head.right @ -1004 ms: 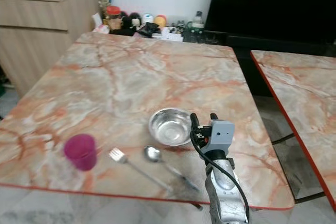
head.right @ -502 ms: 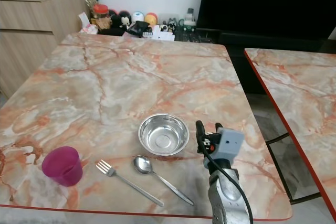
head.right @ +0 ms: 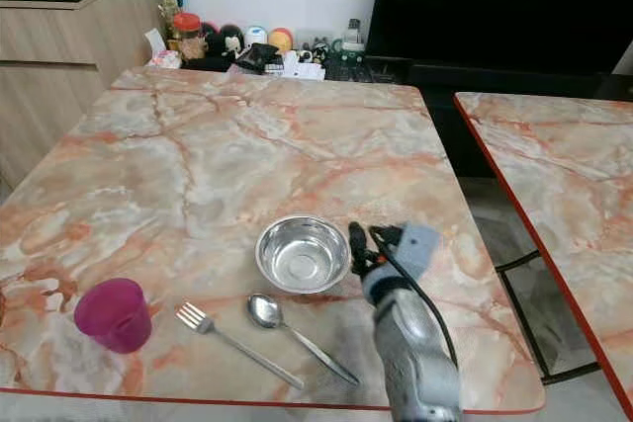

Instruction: Setting the table

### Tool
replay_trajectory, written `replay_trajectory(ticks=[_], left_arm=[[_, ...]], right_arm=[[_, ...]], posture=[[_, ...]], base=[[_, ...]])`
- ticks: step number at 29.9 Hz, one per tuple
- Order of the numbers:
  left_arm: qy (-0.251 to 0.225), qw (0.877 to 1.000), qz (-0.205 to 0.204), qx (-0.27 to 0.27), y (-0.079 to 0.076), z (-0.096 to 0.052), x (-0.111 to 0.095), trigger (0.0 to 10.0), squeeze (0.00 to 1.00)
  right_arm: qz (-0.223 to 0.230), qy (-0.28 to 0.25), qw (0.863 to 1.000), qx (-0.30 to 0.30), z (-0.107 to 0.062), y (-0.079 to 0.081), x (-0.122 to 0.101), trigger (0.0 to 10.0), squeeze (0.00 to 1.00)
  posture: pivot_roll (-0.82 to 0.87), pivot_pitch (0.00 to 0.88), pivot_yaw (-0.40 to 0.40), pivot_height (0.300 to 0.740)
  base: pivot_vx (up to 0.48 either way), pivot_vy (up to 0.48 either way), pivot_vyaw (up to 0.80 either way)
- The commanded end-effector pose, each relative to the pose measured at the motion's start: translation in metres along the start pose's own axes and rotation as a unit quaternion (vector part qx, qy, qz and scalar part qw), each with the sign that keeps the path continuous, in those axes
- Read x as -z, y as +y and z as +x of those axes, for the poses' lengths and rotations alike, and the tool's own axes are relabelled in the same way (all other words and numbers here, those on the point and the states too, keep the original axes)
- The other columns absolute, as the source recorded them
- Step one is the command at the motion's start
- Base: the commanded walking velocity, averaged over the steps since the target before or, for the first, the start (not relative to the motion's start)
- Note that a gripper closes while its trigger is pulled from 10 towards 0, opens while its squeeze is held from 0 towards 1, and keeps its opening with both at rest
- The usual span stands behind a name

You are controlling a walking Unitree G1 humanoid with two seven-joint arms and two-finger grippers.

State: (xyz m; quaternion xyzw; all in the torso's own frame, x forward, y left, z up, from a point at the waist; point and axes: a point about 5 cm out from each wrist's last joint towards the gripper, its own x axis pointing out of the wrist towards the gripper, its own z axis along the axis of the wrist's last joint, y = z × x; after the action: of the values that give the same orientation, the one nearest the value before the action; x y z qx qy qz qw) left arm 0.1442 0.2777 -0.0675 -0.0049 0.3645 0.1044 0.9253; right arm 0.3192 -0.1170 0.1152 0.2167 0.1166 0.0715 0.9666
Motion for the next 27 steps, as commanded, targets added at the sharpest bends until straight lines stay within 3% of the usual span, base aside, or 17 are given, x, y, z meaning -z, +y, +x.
replay_trajectory(ticks=[1, 4, 8, 20, 27], left_arm=[[0.012, 1.000, 0.005, 0.003, -0.002, -0.002, 0.007, 10.0, 0.00], [0.013, 1.000, 0.006, 0.003, -0.002, -0.003, 0.008, 10.0, 0.00], [0.014, 1.000, 0.011, 0.004, -0.001, -0.003, 0.008, 10.0, 0.00], [0.018, 1.000, 0.017, 0.005, 0.000, -0.003, 0.009, 10.0, 0.00], [0.020, 1.000, 0.019, 0.009, -0.003, -0.004, 0.011, 10.0, 0.00]], right_arm=[[0.016, 0.022, 1.000, -0.004, 0.001, 0.001, 0.006, 10.0, 0.00], [-0.002, 0.037, 0.999, -0.010, 0.004, 0.009, 0.006, 10.0, 0.00], [0.006, 0.052, 0.999, 0.003, 0.005, 0.010, 0.007, 10.0, 0.00], [0.018, 0.057, 0.998, 0.030, 0.002, 0.002, 0.005, 10.0, 0.00], [0.033, 0.083, 0.996, 0.027, 0.001, -0.002, 0.019, 10.0, 0.00]], posture=[[0.11, 0.087, -0.058, 0.740], [0.11, 0.090, -0.060, 0.740], [0.11, 0.093, -0.057, 0.740], [0.09, 0.108, -0.047, 0.740], [0.11, 0.059, -0.052, 0.740]], base=[[0.000, 0.000, 0.00], [0.000, 0.000, 0.00], [0.000, 0.000, 0.00], [0.000, 0.000, 0.00], [0.000, 0.000, 0.00]])
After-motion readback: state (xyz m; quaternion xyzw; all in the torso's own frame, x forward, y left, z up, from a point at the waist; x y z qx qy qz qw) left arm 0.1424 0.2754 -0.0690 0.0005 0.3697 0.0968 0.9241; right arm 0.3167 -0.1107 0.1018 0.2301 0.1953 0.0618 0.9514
